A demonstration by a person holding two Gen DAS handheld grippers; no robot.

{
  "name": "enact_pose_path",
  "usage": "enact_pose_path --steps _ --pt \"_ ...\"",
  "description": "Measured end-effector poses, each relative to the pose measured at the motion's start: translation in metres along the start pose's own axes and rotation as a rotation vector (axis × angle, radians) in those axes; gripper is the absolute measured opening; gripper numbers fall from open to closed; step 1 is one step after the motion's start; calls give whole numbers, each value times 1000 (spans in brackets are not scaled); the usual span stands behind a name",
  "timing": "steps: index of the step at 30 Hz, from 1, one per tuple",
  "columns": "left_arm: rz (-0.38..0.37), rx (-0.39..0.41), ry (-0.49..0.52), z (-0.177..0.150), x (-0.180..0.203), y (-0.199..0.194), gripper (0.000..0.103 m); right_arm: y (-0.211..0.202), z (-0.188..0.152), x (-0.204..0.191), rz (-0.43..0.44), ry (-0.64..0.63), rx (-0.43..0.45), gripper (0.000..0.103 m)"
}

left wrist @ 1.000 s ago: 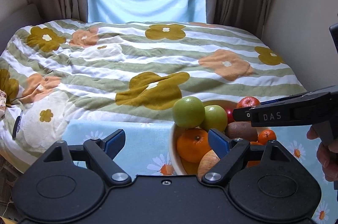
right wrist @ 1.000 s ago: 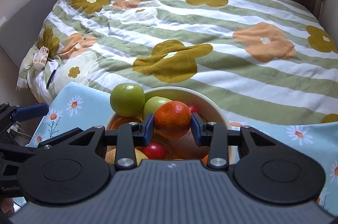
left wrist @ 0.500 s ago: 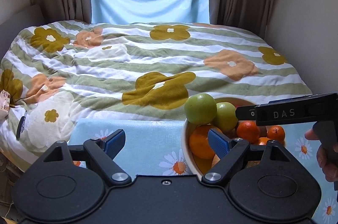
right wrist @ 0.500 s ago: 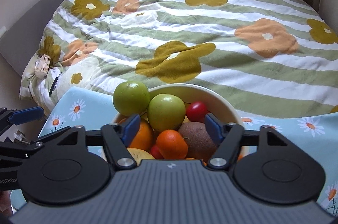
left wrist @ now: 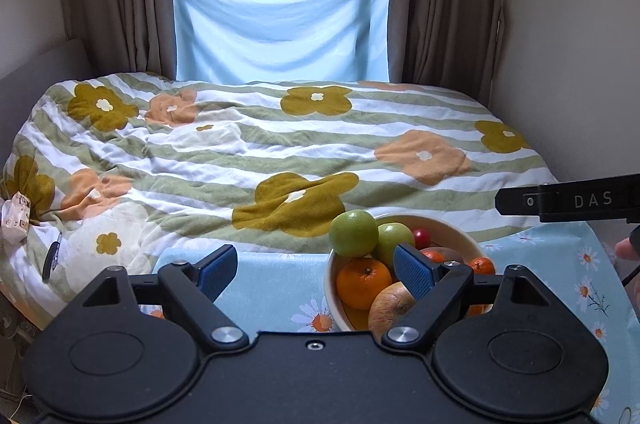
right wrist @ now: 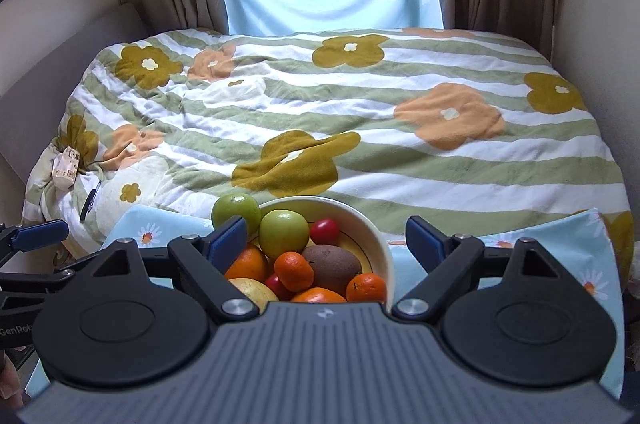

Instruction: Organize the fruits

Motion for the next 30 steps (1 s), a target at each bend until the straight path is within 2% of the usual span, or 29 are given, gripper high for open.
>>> enact_pose_path --steps 5,11,13,17,23,30 --pt "-6 49 -11 -3 7 -42 89 -58 -12 5 -49 -13 50 102" --pt "-4 98 -6 -14 16 -93 89 -123 -44 7 -105 -7 90 103" --pt "-4 106 -5 -20 19 -106 95 -141 -58 8 -131 0 92 103" --pt "-1 110 12 -36 24 -127 99 -173 -88 13 -167 28 91 103" --pt "7 100 34 -66 32 -151 103 -200 -126 11 -223 14 85 103" --pt "-2 77 19 -92 32 -161 103 -212 -155 8 -233 29 67 103"
Point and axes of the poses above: each gripper's, at about its wrist camera, not at the fingertips, and y roughly the way its jaws point, x to its right, z to its top, the point moved 8 cm from there along y, roughly the way its jaws point, and after that the axes turned 1 degree about -x, right-handed, at the moved point
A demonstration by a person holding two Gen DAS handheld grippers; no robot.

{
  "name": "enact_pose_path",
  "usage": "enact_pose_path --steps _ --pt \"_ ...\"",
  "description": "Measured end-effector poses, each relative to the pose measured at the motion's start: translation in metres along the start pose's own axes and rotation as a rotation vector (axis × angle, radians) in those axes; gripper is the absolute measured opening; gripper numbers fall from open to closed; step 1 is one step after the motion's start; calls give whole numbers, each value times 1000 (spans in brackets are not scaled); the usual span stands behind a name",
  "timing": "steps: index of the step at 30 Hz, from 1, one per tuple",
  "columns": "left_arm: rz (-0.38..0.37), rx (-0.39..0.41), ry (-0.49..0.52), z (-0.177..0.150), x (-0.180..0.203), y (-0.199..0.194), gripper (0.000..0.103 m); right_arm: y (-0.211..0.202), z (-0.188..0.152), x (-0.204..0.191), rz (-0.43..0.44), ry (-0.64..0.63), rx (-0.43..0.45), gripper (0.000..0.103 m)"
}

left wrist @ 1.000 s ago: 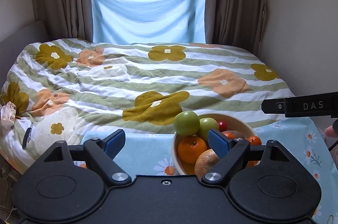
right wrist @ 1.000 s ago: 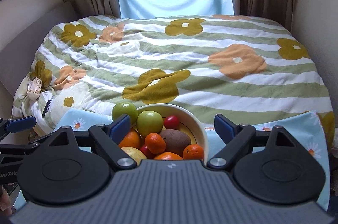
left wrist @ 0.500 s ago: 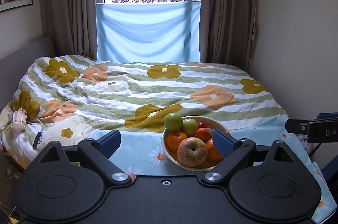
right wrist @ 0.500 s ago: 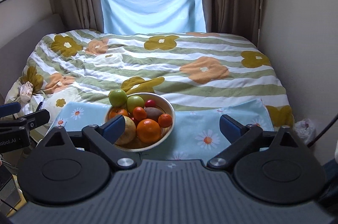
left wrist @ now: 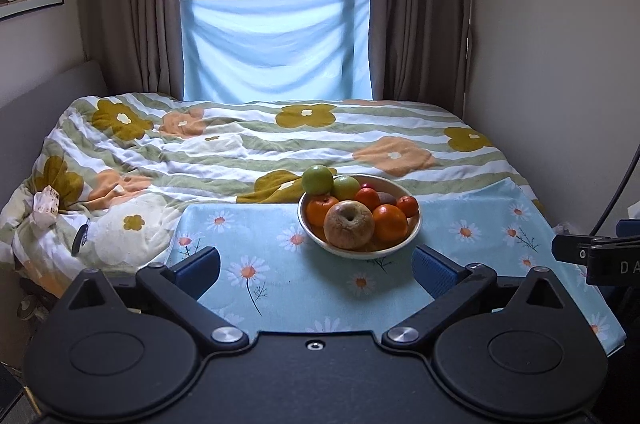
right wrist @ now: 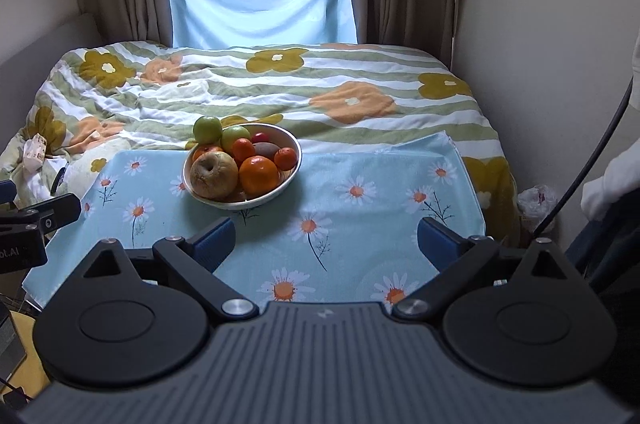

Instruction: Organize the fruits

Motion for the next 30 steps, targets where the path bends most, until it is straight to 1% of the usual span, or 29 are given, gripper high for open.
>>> enact_pose_path --steps 6,20,30 --pt "4 2 0 -9 2 -9 103 -8 -8 3 -5 13 -5 103" --pt "2 21 -2 -7 8 -15 103 -13 -8 10 -10 21 3 103" --pt "20 27 -7 -6 8 -18 103 -15 -6 11 -6 26 -5 103"
Point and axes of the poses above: each gripper's, at about its wrist camera, not at the fingertips, and y roughly the way its jaws point, x to its right, z to its top, the point moved 8 cm from there along y, roughly the way its jaws point, and after that the axes turned 1 degree about -x, right-handed, at the moved point
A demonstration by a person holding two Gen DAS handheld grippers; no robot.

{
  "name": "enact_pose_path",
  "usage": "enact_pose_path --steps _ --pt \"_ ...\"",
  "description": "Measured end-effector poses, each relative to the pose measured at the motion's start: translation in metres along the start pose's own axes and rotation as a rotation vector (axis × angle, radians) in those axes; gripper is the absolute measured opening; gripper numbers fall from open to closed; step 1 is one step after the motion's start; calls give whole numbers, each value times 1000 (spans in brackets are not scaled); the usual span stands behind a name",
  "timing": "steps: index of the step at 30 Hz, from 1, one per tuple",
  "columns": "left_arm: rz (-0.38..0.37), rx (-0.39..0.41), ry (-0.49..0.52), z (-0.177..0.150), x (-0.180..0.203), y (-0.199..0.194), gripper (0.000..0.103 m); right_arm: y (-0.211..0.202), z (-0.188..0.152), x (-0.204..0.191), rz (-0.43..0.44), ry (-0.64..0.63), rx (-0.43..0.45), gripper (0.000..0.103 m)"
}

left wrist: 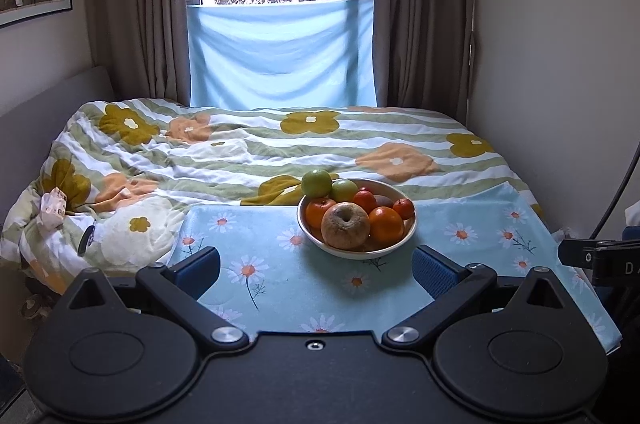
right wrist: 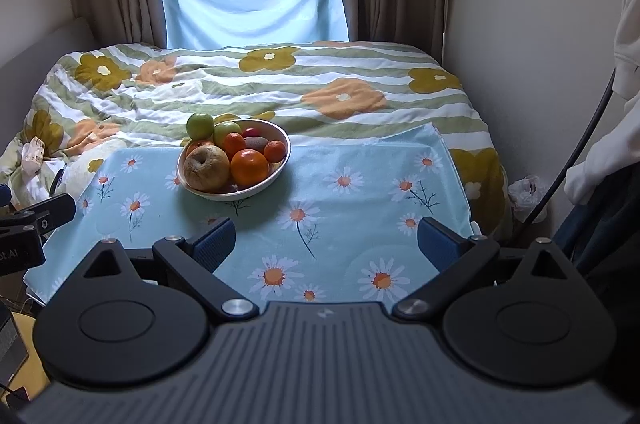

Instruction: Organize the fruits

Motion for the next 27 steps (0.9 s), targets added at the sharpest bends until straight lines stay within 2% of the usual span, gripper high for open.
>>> enact_pose_path --steps 27 --pt "9 1 16 0 -1 2 103 2 0 -1 5 -4 -2 103"
Point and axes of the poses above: each gripper's, at about its wrist camera, not at the fingertips, and y roughly the way its jaws point, x to its right, z to its top, the point moved 8 cm from there along y, roughly the way its jaws point, and after that the axes turned 1 degree about -x, right-handed, at the moved point
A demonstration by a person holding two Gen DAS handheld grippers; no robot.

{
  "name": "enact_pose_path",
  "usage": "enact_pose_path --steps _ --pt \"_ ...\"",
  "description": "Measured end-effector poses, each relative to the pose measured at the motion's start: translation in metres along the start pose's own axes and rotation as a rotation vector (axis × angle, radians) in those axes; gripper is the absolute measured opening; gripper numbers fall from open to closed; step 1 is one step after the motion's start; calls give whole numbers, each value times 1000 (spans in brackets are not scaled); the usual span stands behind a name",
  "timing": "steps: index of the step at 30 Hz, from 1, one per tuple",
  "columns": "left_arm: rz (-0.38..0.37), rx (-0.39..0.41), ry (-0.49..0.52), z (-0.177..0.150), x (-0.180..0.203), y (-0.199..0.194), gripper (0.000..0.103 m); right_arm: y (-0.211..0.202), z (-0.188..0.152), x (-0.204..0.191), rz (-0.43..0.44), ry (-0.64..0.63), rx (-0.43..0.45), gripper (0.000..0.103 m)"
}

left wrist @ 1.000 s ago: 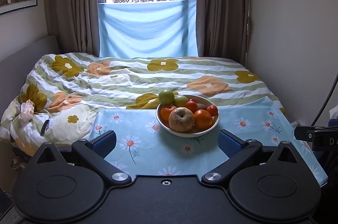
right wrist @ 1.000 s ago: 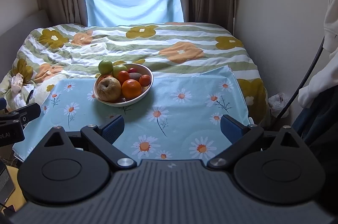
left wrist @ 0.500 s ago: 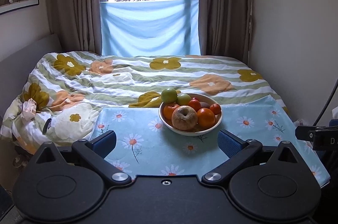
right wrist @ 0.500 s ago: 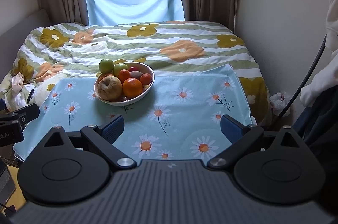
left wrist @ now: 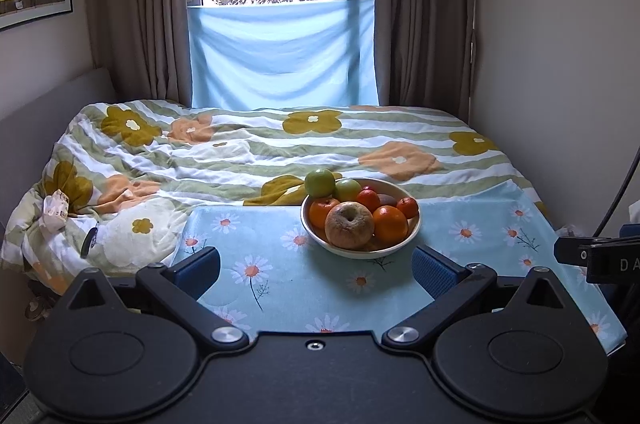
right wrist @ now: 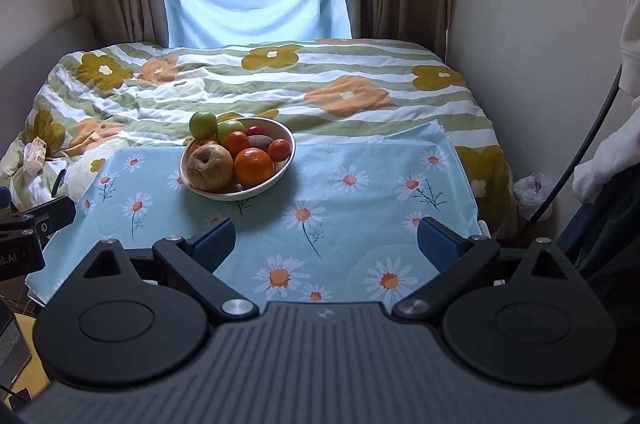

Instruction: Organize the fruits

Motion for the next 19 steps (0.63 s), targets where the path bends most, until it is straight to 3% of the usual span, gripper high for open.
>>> enact_pose_path --steps 19 --pt "-5 11 -15 3 4 1 103 1 0 -2 1 0 1 103"
Point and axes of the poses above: each gripper's, at about its wrist camera, not at the fingertips, and y roughly the way its jaws point, x to its right, z to its top, the point moved 8 cm from there along y, roughly the way its jaws point, and after that the axes turned 1 degree about -x, right-handed, at the moved point
